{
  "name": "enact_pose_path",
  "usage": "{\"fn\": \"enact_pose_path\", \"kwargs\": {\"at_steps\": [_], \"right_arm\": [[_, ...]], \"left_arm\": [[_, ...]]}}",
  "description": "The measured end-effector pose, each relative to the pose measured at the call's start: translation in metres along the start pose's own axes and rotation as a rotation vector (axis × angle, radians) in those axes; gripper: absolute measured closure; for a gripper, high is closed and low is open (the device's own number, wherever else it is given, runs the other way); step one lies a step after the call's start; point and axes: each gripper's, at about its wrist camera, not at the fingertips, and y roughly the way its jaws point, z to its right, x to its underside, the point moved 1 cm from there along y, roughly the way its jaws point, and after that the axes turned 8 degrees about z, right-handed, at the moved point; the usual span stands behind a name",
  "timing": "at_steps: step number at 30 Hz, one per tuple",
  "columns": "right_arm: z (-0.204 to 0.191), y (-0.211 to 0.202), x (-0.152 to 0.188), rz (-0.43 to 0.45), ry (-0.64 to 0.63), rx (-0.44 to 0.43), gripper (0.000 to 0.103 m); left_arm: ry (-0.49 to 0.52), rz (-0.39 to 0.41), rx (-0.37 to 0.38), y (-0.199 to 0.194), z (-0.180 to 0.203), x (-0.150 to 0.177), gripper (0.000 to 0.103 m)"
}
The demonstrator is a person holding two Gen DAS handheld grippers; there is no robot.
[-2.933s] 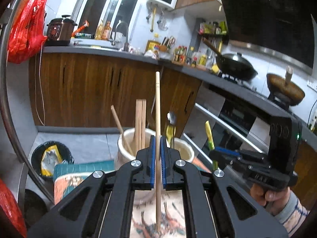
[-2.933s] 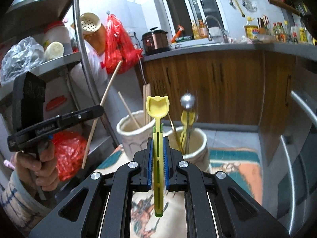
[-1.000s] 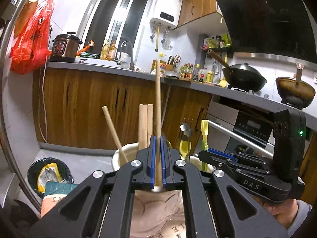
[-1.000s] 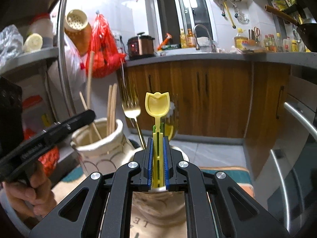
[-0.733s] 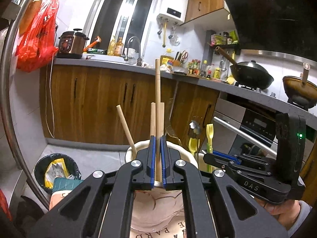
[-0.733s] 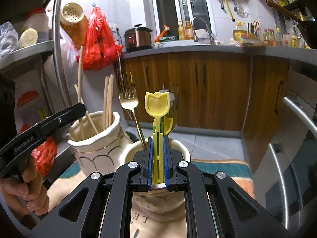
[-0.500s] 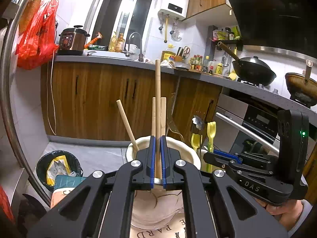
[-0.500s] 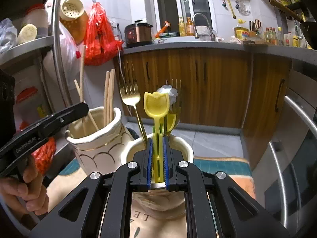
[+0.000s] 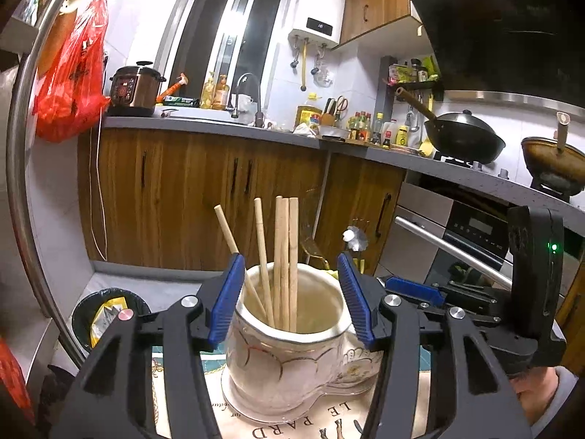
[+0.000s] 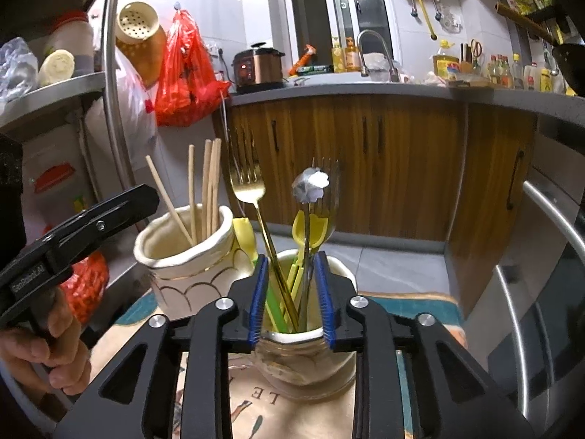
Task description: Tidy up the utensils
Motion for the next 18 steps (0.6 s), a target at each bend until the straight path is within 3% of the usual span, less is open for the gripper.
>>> {"fn": "enact_pose_path", "kwargs": {"at_steps": [4,6,11,16,18], "right_arm": [[0.001,-0.013,-0.001,0.018,-0.012,0.016,0.069],[0.004,-0.022,0.001,0.026,-0.017,0.027,0.063],[0.008,-0.038,0.008,0.04,-0.009,0.046,0.055],[0.005,-0.056,0.019,0.046,-0.01,0.058,0.047],[0.004,-0.063,0.021,0.059,-0.012,0.056,0.038]], "left_arm": [[0.022,0.025,0.02,-0.016,0.005,-0.005,0.038],[0.038,0.038,0.027,-0.026,0.008,-0.007,0.025],[0.066,0.071,0.008,-0.053,0.016,-0.009,0.009],[0.071,0.077,-0.024,-0.074,0.018,-0.003,0.006],[0.064,0.069,-0.033,-0.08,0.016,0.001,0.006]]}}
